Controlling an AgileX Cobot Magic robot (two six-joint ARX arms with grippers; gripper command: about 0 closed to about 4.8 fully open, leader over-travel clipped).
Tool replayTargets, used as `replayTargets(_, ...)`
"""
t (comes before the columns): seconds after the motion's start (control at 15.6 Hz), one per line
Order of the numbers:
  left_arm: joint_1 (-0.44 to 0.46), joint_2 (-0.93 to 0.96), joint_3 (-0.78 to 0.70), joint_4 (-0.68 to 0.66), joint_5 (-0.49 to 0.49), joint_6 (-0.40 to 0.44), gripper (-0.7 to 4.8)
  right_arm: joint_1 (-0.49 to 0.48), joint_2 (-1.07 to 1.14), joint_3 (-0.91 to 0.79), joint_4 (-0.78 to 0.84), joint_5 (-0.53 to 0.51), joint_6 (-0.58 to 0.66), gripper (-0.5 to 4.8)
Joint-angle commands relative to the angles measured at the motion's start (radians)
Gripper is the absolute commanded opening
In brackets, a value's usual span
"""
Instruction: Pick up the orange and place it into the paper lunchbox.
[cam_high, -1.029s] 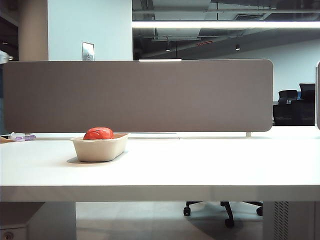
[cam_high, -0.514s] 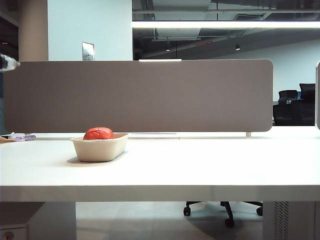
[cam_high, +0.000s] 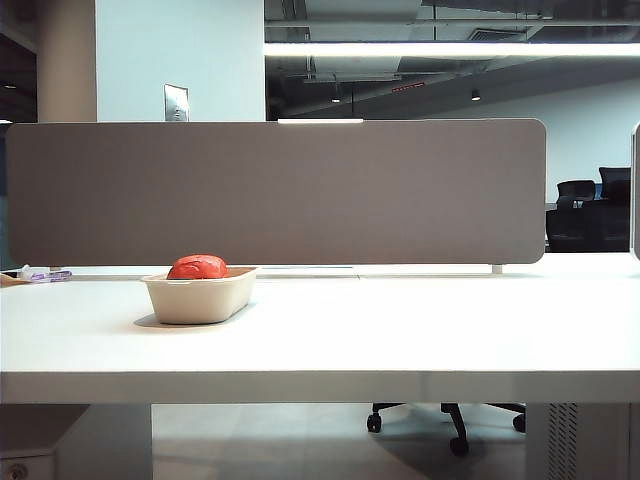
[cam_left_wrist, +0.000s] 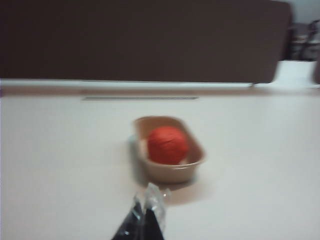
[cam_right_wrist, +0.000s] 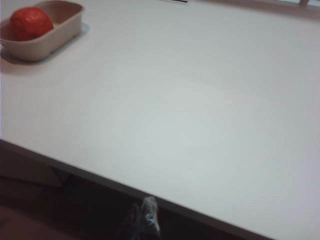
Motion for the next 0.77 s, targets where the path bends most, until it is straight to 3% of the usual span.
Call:
replayTargets(0.06,0.066,-0.004,-0.016,0.013,0.013,0.001,-0.05,0.0,-0.003,0.004,0.013,0.002,0.004,-0.05)
replayTargets(0.45,0.189,-0.004,-0.042,-0.024,-0.018,0.009,-0.05,0.0,-0.002,0.004,0.013,0.002,0.004,-0.05)
replayTargets(0.77,0.166,-0.004,-0.042,-0.032,-0.06,0.008,-0.05,0.0,-0.002,0.004,0.013,0.002,0.004,-0.05)
